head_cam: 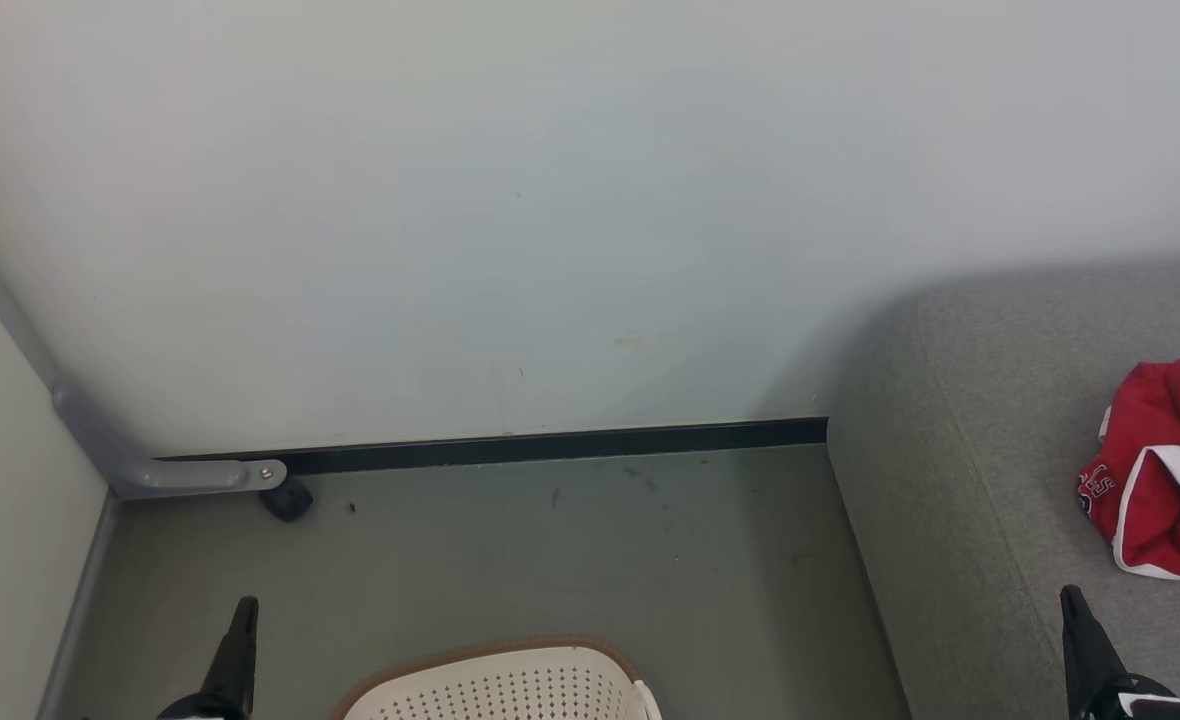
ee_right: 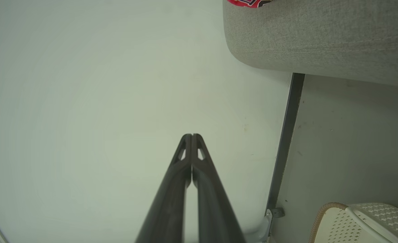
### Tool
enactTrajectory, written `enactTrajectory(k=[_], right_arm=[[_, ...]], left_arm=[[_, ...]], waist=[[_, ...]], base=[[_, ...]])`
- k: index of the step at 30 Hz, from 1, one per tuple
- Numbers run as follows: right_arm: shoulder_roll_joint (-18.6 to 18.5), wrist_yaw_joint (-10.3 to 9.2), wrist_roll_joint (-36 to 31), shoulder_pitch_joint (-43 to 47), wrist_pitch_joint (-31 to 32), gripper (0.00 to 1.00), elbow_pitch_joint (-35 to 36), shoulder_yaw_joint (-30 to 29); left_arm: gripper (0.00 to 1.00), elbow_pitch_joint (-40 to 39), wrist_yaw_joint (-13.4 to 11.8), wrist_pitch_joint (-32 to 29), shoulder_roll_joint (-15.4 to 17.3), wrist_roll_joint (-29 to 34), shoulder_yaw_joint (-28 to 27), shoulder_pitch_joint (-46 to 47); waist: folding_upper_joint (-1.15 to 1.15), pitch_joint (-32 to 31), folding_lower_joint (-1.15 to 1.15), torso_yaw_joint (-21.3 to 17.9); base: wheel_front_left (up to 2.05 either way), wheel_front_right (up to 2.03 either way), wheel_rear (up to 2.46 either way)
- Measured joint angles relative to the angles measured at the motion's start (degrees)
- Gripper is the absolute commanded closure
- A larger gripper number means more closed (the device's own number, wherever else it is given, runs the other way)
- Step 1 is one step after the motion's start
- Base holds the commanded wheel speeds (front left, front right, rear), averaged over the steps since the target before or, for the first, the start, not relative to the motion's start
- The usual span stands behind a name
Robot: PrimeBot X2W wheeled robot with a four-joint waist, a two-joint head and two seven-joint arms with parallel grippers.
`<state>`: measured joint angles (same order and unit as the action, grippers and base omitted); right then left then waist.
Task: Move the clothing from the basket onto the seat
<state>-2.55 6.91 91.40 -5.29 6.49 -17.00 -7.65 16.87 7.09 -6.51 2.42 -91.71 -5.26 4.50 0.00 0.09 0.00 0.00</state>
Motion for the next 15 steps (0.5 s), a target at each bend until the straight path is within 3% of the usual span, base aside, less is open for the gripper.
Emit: enactTrajectory(k=[15], right_arm=[[0.01,0.00,0.01,0.00,0.00,1.00,0.01,0.00]], left_arm=[[1.00,0.00,0.00,0.00,0.00,0.00,0.00,0.00]], waist=[[0.00,0.00,0.00,0.00]], base=[[0.00,0.00,0.00]])
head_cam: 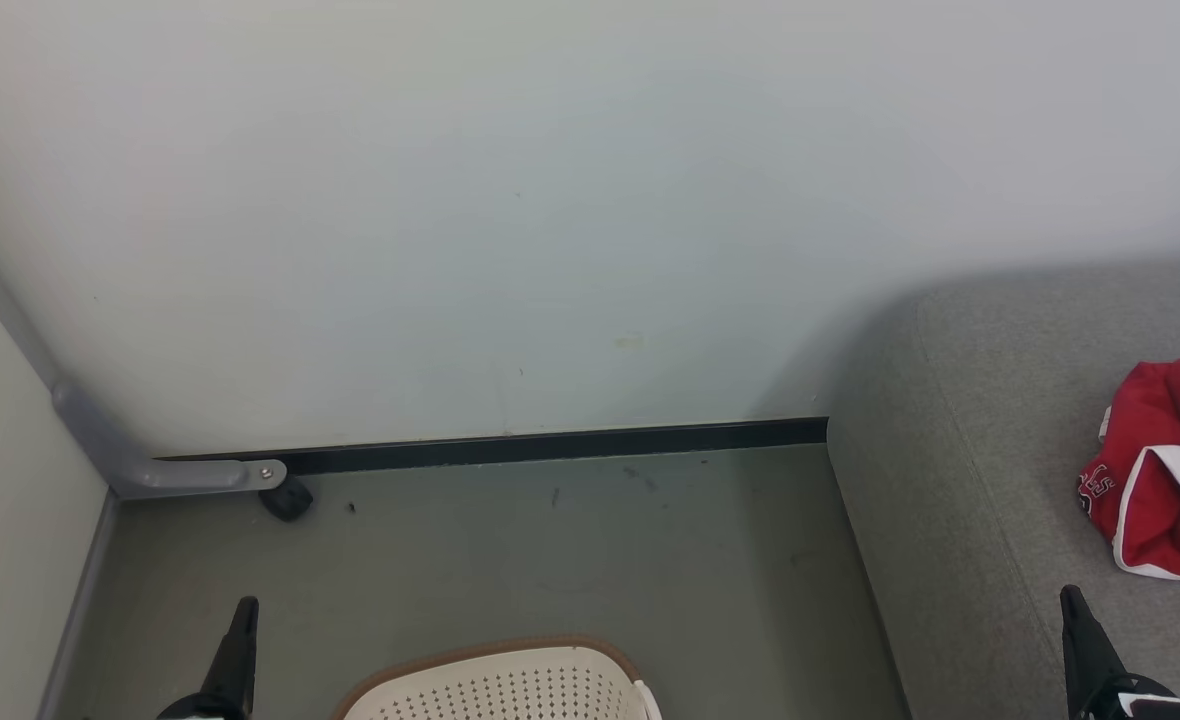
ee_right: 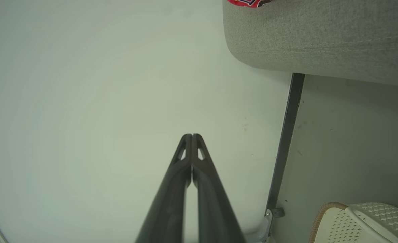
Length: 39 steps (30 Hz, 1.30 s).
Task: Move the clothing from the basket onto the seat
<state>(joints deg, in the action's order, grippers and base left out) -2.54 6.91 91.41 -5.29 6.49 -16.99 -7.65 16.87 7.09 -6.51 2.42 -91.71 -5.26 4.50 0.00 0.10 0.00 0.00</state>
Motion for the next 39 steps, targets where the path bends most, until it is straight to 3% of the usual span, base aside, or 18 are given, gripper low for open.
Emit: enactTrajectory(k=[39], right_arm=[[0.02,0.01,0.01,0.00,0.00,1.00,0.01,0.01]], left_arm=[[1.00,-0.01,0.00,0.00,-0.01,0.00,0.02,0.00]], waist=[[0.00,0.01,0.00,0.00]], base=[[0.00,0.00,0.00]])
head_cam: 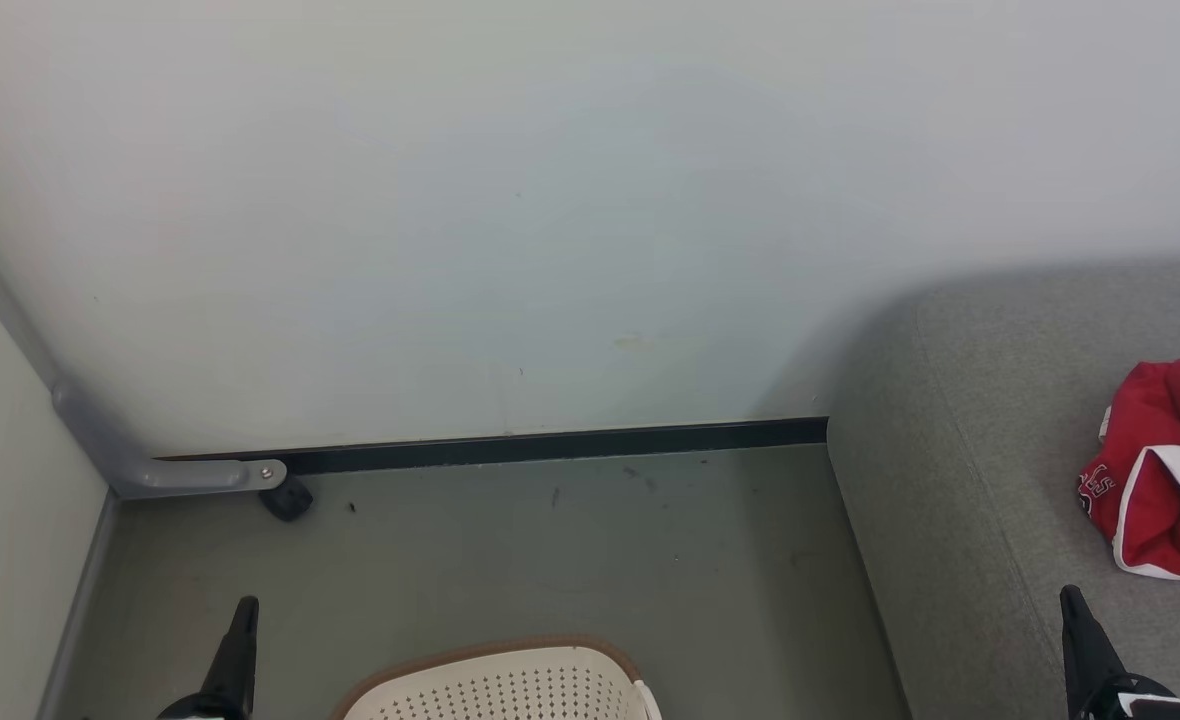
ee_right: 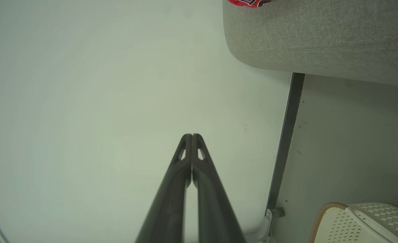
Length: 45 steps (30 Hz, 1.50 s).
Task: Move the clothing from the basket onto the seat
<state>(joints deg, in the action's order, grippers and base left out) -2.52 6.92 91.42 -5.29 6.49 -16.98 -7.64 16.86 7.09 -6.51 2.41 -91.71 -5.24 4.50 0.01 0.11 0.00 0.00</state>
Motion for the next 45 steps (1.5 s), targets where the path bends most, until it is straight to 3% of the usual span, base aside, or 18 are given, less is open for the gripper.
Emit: enactTrajectory(k=[45], right_arm=[[0.01,0.00,0.01,0.00,0.00,1.00,0.01,0.00]], left_arm=[[1.00,-0.02,0.00,0.00,-0.01,-0.01,0.00,0.00]], waist=[[0.00,0.01,-0.01,0.00]], base=[[0.00,0.00,0.00]])
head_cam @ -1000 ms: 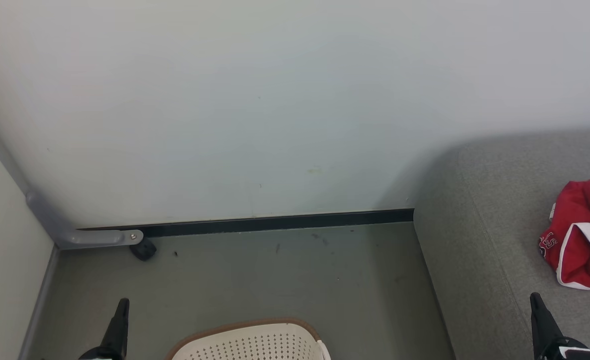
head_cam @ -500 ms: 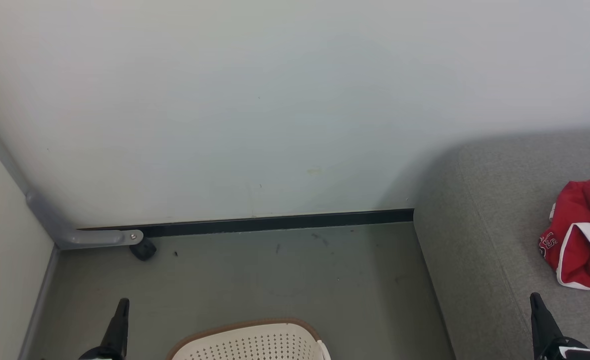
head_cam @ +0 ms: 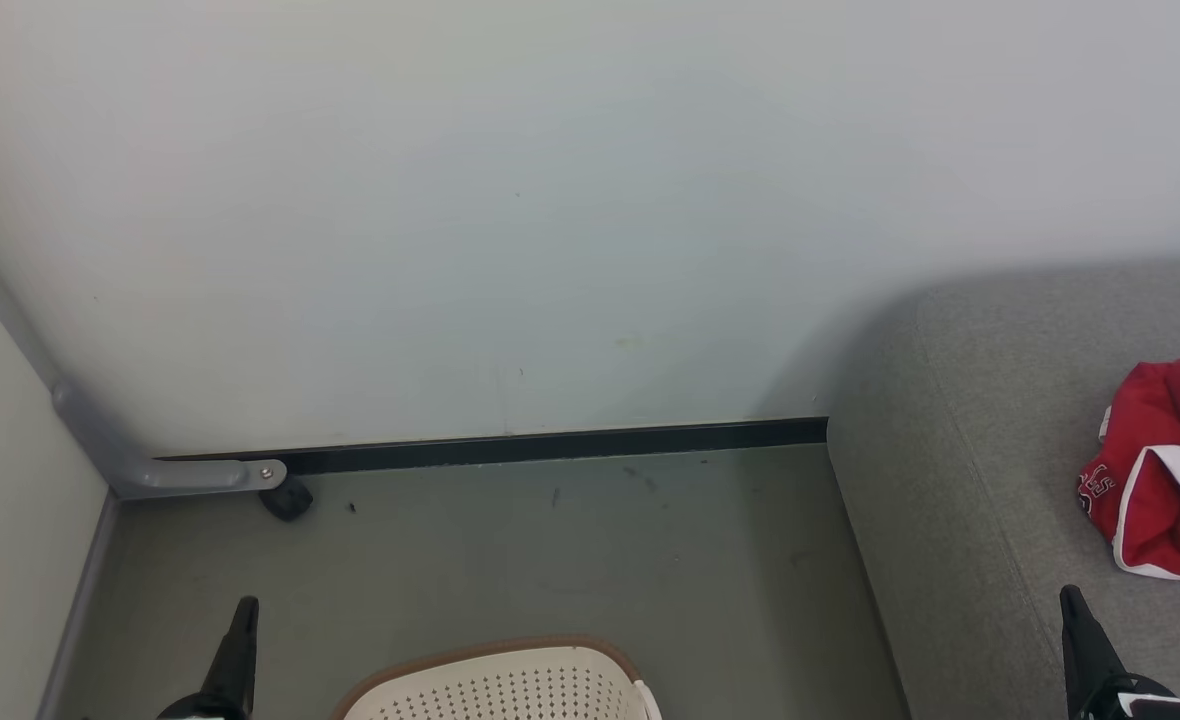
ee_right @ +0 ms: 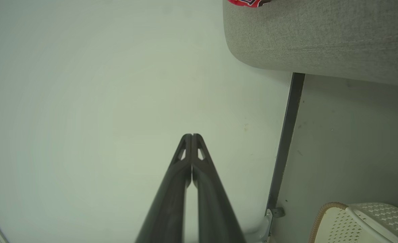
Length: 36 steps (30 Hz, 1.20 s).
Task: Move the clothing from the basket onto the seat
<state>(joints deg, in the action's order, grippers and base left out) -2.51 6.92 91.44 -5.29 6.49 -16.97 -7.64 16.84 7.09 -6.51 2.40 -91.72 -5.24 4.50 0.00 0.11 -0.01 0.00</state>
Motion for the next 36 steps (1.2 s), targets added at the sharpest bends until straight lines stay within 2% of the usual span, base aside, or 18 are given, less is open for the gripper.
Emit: enactTrajectory(k=[36], right_arm=[[0.00,0.00,0.00,0.00,0.00,1.00,0.01,0.00]], left_arm=[[1.00,-0.01,0.00,0.00,0.00,0.00,0.00,0.00]], waist=[[0.00,0.00,0.01,0.00]], base=[[0.00,0.00,0.00]])
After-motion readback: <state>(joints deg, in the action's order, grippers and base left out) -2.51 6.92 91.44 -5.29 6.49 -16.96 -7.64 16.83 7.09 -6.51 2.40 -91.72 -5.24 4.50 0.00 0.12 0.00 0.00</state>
